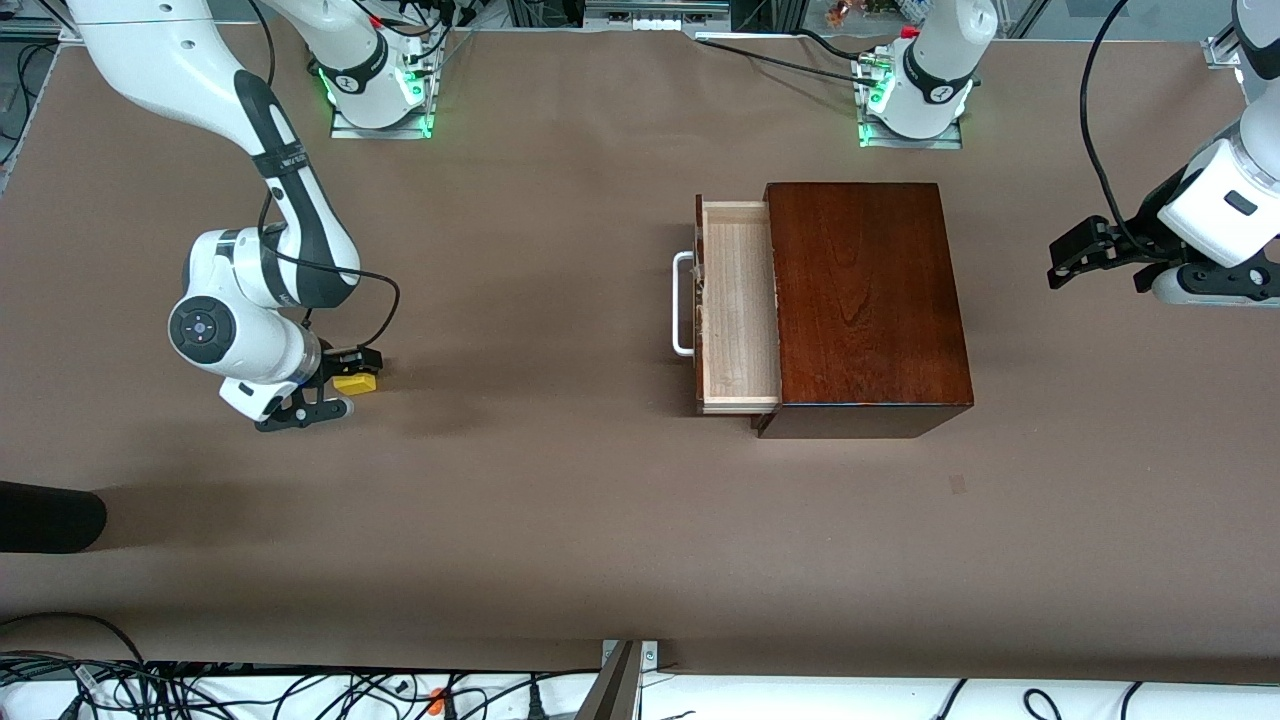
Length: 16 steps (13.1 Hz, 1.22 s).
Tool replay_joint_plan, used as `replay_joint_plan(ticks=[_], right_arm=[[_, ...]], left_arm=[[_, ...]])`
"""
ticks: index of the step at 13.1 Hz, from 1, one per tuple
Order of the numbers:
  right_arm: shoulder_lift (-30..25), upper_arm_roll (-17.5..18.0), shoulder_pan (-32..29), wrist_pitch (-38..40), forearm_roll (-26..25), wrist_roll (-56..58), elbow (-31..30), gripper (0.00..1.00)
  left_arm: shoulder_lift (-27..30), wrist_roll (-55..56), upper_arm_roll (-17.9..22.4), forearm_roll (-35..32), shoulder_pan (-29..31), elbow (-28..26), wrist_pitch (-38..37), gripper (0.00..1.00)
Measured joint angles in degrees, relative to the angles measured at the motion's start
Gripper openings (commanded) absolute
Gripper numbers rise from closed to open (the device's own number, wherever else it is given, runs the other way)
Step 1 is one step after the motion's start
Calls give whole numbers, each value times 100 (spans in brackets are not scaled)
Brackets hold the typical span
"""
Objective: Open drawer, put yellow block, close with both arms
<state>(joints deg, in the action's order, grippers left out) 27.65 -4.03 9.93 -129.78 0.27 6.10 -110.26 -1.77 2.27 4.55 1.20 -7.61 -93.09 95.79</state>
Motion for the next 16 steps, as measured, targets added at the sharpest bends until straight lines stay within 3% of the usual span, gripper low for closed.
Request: replay_joint_plan(ticks=[3, 8, 9, 13, 16], right_arm=[[-1, 0, 0, -155, 2, 0, -146, 81], [13, 1, 0, -537, 2, 5, -427, 8], [13, 2, 0, -550, 2, 52, -427, 4], [-41, 37, 8, -640, -1, 366, -365, 4], [-380, 327, 150, -264, -3, 656, 23, 4]], left_arm=[[-26, -1, -63, 0, -43, 8, 1, 100], [-44, -35, -40, -39, -5, 11, -30, 100], [-45, -39, -38, -43, -3, 11, -46, 100], [-52, -43, -36, -47, -2, 11, -102, 100], [-55, -44, -35, -48, -2, 11, -119, 100]])
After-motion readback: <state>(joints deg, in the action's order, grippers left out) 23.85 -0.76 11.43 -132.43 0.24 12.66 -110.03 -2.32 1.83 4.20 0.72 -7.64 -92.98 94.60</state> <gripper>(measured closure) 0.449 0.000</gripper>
